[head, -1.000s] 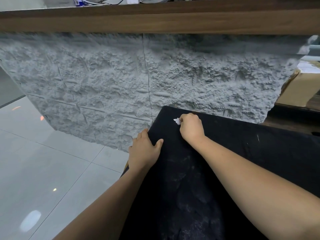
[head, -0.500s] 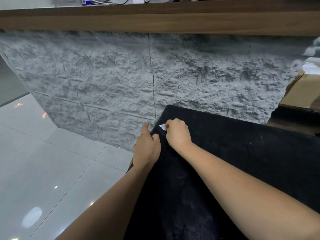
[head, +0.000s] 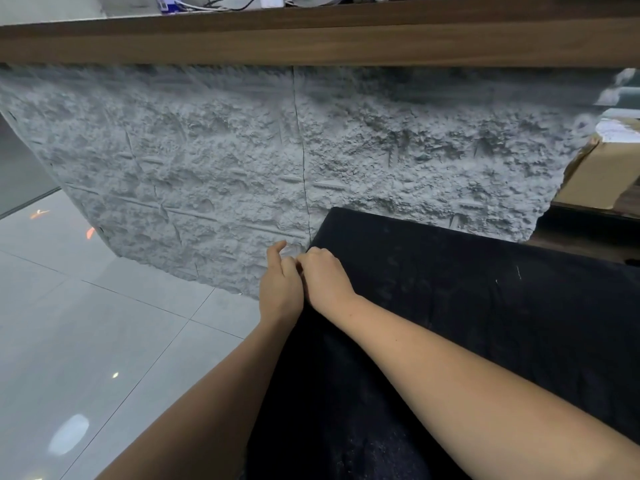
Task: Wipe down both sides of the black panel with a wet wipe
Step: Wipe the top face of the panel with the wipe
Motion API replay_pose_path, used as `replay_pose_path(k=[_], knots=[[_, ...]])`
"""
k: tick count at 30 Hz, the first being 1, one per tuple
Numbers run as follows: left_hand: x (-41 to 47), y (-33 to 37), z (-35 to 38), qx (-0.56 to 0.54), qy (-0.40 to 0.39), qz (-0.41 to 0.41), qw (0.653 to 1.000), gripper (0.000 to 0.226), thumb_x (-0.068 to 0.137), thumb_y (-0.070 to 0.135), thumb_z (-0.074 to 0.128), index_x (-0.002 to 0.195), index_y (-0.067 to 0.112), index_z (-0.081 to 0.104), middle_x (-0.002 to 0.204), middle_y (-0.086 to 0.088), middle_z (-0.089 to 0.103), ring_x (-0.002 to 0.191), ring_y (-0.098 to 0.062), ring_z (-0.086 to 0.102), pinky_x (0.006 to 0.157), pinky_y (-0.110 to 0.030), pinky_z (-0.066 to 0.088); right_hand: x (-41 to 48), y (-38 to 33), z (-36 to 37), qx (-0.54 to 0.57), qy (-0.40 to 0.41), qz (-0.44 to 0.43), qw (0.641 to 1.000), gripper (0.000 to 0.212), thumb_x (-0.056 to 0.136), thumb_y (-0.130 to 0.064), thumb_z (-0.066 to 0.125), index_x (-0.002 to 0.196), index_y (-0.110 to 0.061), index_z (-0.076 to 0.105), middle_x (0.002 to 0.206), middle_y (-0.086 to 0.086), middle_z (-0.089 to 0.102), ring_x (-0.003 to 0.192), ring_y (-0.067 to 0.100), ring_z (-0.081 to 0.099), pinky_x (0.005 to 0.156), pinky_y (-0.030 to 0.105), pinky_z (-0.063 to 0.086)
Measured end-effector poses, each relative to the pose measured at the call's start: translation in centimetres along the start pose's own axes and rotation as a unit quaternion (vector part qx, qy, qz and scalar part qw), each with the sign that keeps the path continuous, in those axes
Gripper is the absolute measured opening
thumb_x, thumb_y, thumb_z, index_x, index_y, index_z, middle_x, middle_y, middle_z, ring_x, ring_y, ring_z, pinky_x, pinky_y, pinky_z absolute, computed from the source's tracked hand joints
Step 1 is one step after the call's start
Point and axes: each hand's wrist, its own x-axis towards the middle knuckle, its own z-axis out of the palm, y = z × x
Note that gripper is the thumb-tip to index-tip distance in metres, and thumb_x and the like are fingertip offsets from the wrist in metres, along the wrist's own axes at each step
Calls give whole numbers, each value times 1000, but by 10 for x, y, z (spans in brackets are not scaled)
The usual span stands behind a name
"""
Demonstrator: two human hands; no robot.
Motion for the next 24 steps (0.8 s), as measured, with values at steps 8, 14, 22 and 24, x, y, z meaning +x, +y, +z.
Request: replay_pose_path(k=[8, 14, 22, 24], knots=[[0, -3, -4, -30, -26, -13, 999, 48, 98, 40, 26, 143, 45, 43, 114, 12, 72, 103, -8, 66, 87, -37, 49, -6, 33, -23, -58, -26, -5, 998, 22, 92, 1, 55, 99, -14, 69, 107, 8, 61, 103, 27, 54, 78, 29, 36], [0, -5, -8, -72, -46, -44, 995, 46, 92, 52, 25, 133, 55, 45, 114, 14, 73, 108, -7, 68, 101, -45, 53, -17, 68, -50, -82, -21, 43, 995, 25, 90, 3, 52, 99, -10, 72, 106, 10, 63, 103, 30, 57, 82, 35, 44], [14, -18, -10, -147, -52, -89, 984, 42, 81, 66, 31, 113, 62, 56, 105, 14, 78, 101, -13, 75, 101, -51, 55, -30, 88, -64, -51, 26, 139, 989, 30, 94, 4, 50, 105, -10, 74, 108, 13, 65, 101, 34, 62, 78, 35, 46], [18, -21, -11, -164, -57, -97, 980, 40, 81, 66, 33, 113, 61, 57, 105, 13, 79, 101, -14, 76, 99, -51, 56, -30, 84, -60, -35, 41, 164, 985, 31, 94, 4, 51, 106, -12, 75, 108, 12, 66, 101, 33, 63, 75, 32, 40]])
